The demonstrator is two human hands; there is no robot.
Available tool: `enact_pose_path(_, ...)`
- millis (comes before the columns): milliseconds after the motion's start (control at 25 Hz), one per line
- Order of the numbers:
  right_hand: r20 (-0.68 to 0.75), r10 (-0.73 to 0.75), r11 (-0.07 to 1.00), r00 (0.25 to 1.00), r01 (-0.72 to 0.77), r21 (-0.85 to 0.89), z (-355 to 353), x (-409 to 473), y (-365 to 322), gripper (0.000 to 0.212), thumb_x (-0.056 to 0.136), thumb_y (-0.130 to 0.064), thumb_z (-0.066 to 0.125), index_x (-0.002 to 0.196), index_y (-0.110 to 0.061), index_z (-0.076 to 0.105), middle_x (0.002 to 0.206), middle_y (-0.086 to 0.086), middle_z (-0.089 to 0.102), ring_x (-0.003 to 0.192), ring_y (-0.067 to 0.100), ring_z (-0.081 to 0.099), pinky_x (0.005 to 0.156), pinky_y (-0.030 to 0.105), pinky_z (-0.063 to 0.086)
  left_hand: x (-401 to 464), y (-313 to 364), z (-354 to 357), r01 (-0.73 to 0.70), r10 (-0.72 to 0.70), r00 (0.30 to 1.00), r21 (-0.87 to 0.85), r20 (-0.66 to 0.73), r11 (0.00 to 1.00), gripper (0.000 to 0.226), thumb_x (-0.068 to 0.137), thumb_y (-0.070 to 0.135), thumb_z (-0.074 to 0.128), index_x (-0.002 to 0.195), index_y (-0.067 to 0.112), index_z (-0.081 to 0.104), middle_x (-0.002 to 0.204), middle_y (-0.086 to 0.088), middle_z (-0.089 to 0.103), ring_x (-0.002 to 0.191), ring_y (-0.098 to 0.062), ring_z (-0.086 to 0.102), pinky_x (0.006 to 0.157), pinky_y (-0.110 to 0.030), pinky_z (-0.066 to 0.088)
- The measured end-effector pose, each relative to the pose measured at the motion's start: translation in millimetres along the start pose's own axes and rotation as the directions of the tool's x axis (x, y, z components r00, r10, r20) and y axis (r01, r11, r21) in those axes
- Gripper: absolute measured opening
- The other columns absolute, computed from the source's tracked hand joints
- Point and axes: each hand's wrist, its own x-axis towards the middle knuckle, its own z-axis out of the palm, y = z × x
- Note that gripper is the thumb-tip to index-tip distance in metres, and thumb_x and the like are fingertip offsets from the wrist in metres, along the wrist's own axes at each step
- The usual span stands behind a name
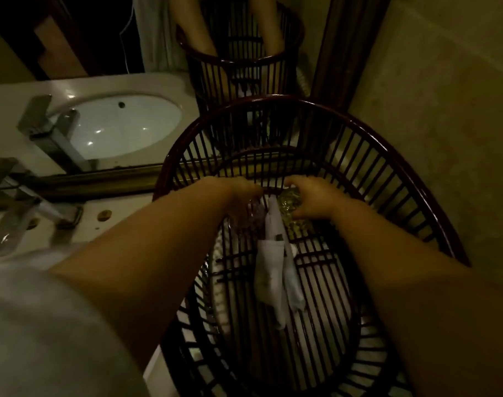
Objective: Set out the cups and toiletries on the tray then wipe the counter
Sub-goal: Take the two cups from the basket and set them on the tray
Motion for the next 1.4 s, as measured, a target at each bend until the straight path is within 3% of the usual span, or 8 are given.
enact_pose_path(160,0.002,0.044,0.995,0.999,-0.043,0.093,1,-2,2,0.068,0.067,-0.013,0.078,0.127,-0.016,0.046,0.124,0.013,0.055,0.110,0.027,0.054,0.080,0.031,0.046,1,-2,2,-0.005,0.004,1.000,-0.040,-0.020,0.999,0.078,0.065,0.020,0.080,0.132,0.020,0.039,0.124,-0.009,0.052,0.097,-0.020,0.049,0.071,-0.028,0.043)
enact_pose_path(400,0.040,0.072,0.997,0.997,-0.071,-0.023,-22,-8,-7,0.061,0.067,-0.014,0.078,0.121,-0.018,0.050,0.120,0.010,0.055,0.102,0.025,0.055,0.075,0.032,0.051,-19,-1,-19,0.054,-0.055,0.998,0.030,0.023,0.998,0.075,0.069,0.030,0.078,0.134,0.016,0.042,0.132,-0.010,0.050,0.113,-0.028,0.052,0.083,-0.033,0.049)
enact_pose_path(600,0.096,0.021,0.987,0.995,-0.006,-0.161,-70,-22,-44,0.064,0.067,-0.019,0.080,0.123,-0.018,0.050,0.124,0.008,0.052,0.097,0.022,0.055,0.069,0.028,0.049,-63,5,-64,0.100,-0.089,0.990,-0.098,0.110,0.990,0.065,0.072,0.022,0.076,0.129,0.011,0.046,0.132,-0.013,0.047,0.095,-0.028,0.062,0.058,-0.026,0.055)
enact_pose_path(760,0.105,-0.056,0.983,0.993,0.073,-0.170,-117,-52,-82,0.063,0.064,-0.024,0.082,0.119,-0.023,0.052,0.108,-0.001,0.052,0.079,0.014,0.054,0.051,0.021,0.045,-125,8,-99,0.139,-0.136,0.990,-0.162,0.029,0.977,0.058,0.067,0.027,0.079,0.118,0.012,0.056,0.115,-0.008,0.058,0.089,-0.023,0.064,0.066,-0.028,0.058)
enact_pose_path(920,0.071,-0.136,0.976,0.988,0.146,-0.163,-159,-102,-121,0.057,0.060,-0.028,0.083,0.109,-0.032,0.053,0.089,-0.014,0.050,0.076,0.010,0.058,0.045,0.018,0.049,-211,11,-128,0.110,-0.156,0.978,-0.289,-0.142,0.951,0.045,0.067,0.029,0.076,0.107,0.023,0.057,0.095,0.003,0.060,0.081,-0.013,0.062,0.057,-0.019,0.052)
enact_pose_path(1120,0.007,-0.319,0.936,0.948,0.316,-0.156,-186,-171,-162,0.056,0.053,-0.043,0.080,0.100,-0.049,0.050,0.093,-0.017,0.060,0.078,0.007,0.067,0.057,0.020,0.056,-316,7,-120,0.146,-0.258,0.904,-0.319,-0.341,0.936,0.045,0.062,0.039,0.077,0.099,0.038,0.052,0.091,0.012,0.062,0.081,-0.009,0.062,0.057,-0.015,0.044)
enact_pose_path(1280,0.050,-0.455,0.882,0.889,0.458,-0.112,-170,-197,-195,0.063,0.049,-0.050,0.078,0.107,-0.049,0.052,0.098,-0.018,0.062,0.085,0.000,0.062,0.067,0.020,0.056,-366,-2,-70,0.194,-0.348,0.870,-0.406,-0.348,0.893,0.048,0.065,0.040,0.075,0.107,0.036,0.052,0.098,0.010,0.064,0.087,-0.007,0.061,0.072,-0.020,0.047)
enact_pose_path(1400,0.098,-0.526,0.837,0.845,0.535,-0.114,-146,-199,-220,0.062,0.054,-0.047,0.079,0.109,-0.048,0.051,0.099,-0.018,0.061,0.086,-0.002,0.059,0.068,0.018,0.053,-384,-10,-26,0.267,-0.432,0.838,-0.440,-0.334,0.857,0.053,0.066,0.038,0.076,0.114,0.029,0.054,0.093,0.014,0.060,0.082,-0.004,0.058,0.065,-0.015,0.044)
